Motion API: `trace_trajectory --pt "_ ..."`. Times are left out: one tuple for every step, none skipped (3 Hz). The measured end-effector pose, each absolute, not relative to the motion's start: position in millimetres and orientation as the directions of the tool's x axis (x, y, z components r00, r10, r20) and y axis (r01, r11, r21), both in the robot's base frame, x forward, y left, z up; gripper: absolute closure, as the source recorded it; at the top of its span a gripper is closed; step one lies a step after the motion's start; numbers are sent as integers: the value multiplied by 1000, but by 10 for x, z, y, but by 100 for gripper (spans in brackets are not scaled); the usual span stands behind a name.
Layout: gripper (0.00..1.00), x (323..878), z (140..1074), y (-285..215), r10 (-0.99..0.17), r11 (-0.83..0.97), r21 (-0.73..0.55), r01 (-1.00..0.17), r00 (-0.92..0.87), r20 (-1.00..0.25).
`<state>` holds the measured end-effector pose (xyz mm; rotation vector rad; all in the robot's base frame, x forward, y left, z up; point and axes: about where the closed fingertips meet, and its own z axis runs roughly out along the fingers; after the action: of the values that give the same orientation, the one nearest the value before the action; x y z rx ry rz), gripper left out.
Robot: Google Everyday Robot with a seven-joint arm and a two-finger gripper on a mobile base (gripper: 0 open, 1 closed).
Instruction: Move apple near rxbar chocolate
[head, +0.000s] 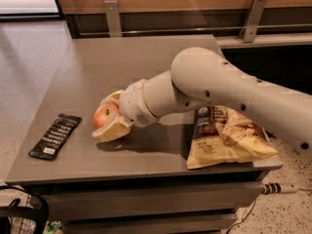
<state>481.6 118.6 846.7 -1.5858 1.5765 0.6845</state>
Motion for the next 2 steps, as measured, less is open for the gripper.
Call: trace_trajectory --pt "97 4750 8394 1286 -557 28 -153 -988 112 -823" --pt "75 4743 8401 1295 -558 27 -154 -988 113 -822"
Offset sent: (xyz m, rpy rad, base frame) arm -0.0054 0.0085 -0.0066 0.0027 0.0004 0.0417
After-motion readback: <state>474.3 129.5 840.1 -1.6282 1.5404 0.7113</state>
